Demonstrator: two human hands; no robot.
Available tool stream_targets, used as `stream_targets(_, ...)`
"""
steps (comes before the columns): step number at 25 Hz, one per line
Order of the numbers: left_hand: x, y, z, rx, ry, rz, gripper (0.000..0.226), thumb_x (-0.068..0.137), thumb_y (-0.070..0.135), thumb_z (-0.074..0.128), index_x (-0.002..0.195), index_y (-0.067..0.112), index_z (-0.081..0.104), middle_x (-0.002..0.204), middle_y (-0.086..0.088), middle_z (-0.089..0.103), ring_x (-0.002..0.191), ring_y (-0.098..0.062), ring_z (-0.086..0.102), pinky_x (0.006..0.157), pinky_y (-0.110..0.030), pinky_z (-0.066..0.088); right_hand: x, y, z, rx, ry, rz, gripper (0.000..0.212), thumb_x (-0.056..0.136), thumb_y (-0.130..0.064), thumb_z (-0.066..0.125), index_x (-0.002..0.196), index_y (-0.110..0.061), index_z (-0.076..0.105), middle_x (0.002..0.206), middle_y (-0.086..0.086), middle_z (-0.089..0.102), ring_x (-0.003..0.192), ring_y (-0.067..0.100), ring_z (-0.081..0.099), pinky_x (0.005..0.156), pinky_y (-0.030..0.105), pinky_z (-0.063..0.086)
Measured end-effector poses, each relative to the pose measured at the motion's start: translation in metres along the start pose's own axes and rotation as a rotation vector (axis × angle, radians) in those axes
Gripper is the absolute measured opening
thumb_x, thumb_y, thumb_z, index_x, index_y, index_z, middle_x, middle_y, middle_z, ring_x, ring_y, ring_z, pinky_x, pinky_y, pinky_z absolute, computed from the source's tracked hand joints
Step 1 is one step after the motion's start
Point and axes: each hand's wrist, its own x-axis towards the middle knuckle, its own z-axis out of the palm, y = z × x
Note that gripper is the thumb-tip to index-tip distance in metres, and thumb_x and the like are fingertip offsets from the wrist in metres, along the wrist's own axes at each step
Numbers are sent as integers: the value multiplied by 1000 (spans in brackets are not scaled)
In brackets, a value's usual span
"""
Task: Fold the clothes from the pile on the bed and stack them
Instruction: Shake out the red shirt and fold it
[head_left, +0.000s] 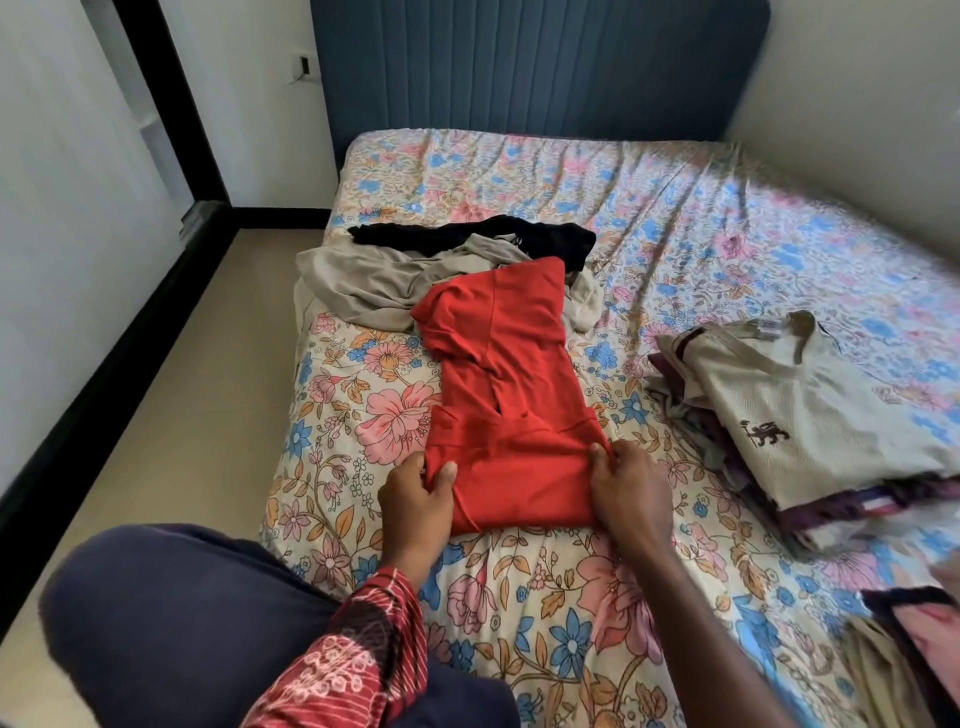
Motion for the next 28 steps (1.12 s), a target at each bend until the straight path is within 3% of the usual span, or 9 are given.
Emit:
stream_targets(6,-9,4,-22,182,52,238,46,80,42,80,109,24,50,94,12,59,81,-3,60,67,-20,51,-10,10,-19,286,-48,-97,39,90,-50,72,117,-31,52,107,-3,65,89,17,68,69,39,63)
stream_targets(9,-13,0,-38,363,-125,453,53,70,58,77,108,24,65,128,5,56,116,-9,52,99,-30,46,-16,40,-39,267,-189,-424,51,84,-47,79,127,-32,57,140,-12,55,125,8,57,90,30,57)
stream_targets(13,-15,0,-43,721,-615,338,87,76,65,73,150,54,28,161,28,1,149,1,3,123,-45,5,-14,57,-44,-180,-533,-705,61,97,-51,62,151,-52,33,166,-30,10,155,-5,-6,128,42,4)
stream_targets(16,-11,1,-43,773,-570,365,64,97,48,60,148,53,23,162,25,7,154,0,3,123,-42,9,-10,53,-45,-303,-561,-757,52,110,-37,41,156,-47,21,167,-27,-1,152,-2,-22,127,40,-14)
stream_targets(19,-7,11,-50,684,-518,499,49,102,28,57,146,44,42,157,24,13,148,2,16,118,-34,10,-3,43,-53,-240,-632,-741,46,110,-32,39,156,-38,36,163,-24,28,153,-9,9,127,40,-11)
stream_targets(21,2,21,-58,529,-595,444,46,100,21,61,139,44,53,159,14,30,117,3,46,108,-31,29,4,32,-64,-110,-662,-679,35,109,-27,47,142,-32,57,110,-32,67,108,-23,55,121,37,30)
stream_targets(22,7,27,-63,441,-660,366,41,100,19,62,131,46,59,151,3,51,94,0,52,92,-30,44,8,27,-71,-30,-672,-664,26,108,-24,50,127,-33,67,82,-27,65,79,-15,60,96,28,47)
stream_targets(24,12,43,-74,364,-780,207,31,99,18,63,110,46,70,105,-2,72,65,-8,51,63,-31,48,12,17,-86,43,-749,-665,21,107,-24,53,99,-33,70,70,-15,56,62,1,51,65,33,43)
stream_targets(28,9,72,-100,348,-1191,34,29,100,18,62,90,39,80,83,16,70,80,-12,58,79,-34,50,11,7,-121,124,-1193,-629,23,107,-20,53,97,-8,70,82,-9,60,78,8,55,76,28,45)
